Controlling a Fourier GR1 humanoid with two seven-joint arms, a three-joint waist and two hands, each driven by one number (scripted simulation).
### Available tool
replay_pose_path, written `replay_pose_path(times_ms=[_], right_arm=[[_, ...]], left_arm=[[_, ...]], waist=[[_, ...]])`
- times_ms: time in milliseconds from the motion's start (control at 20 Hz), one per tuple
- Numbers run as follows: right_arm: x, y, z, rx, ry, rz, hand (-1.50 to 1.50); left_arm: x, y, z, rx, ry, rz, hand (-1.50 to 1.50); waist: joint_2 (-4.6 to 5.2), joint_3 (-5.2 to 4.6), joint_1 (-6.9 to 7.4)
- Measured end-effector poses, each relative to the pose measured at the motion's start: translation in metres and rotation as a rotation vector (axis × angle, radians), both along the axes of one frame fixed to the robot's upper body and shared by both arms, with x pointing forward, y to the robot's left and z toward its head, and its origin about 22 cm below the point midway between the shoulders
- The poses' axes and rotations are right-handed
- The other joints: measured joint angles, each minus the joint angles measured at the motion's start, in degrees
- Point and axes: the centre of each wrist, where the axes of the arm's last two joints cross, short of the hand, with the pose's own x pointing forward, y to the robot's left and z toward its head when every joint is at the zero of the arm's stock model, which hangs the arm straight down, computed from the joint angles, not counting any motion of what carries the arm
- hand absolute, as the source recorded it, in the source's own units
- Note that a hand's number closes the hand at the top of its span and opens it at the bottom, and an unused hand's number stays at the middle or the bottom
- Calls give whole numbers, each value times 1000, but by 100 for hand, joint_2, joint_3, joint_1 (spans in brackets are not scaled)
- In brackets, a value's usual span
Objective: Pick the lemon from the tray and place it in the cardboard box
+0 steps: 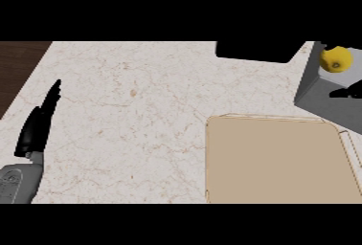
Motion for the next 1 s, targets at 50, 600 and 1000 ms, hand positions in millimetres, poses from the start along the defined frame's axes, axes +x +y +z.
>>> replay_pose_path(times_ms=[50, 600, 1000], right_arm=[[1, 2, -2, 17, -2, 2, -150], [-2, -11, 10, 321, -119, -70, -150], [-23, -49, 36, 471, -124, -159, -150]], left_arm=[[0, -1, 0, 0, 0, 0, 0], [-5, 5, 2, -11, -4, 12, 0], [-5, 10, 4, -6, -13, 17, 0]], waist=[[0, 3, -10], [12, 22, -75], [64, 38, -119]])
